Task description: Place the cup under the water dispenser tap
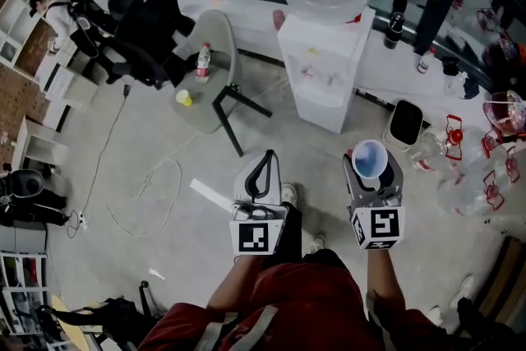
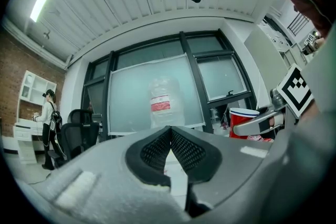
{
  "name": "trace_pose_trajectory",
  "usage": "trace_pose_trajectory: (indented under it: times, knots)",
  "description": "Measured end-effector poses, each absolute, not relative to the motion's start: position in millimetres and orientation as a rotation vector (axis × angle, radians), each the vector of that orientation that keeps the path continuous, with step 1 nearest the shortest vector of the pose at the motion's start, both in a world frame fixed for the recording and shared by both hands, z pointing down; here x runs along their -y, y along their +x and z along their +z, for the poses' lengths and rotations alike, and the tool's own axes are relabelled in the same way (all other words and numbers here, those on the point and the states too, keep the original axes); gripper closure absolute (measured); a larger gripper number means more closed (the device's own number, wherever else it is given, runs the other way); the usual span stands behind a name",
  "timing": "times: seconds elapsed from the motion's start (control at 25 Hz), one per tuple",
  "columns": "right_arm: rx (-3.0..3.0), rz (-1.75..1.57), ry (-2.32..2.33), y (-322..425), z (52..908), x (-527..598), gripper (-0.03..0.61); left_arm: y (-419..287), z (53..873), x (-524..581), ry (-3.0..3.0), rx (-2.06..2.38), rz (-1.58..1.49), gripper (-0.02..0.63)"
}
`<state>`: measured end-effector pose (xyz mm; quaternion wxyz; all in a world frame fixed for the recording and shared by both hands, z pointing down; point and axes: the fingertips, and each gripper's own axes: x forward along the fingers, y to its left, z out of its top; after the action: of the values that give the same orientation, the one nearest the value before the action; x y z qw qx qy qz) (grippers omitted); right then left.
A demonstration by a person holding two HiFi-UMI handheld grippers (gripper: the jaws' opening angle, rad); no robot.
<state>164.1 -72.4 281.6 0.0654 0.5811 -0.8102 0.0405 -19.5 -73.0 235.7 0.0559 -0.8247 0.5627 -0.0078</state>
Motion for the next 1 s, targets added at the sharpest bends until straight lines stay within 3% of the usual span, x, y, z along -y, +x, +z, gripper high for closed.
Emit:
trace_pose_trajectory:
  times: [0.44,1.0]
  knots:
    - [2.406,0.121,1.679,114.3,359.8,162.4,0.290,-51.0,305.5,173.4,-2.539,-1.680,-0.058,0.615]
    - [2.380,0.222,1.632,58.5,515.0,253.7,0.290,-80.3,468.1,267.8,-2.666,-1.608,-0.137,0.614]
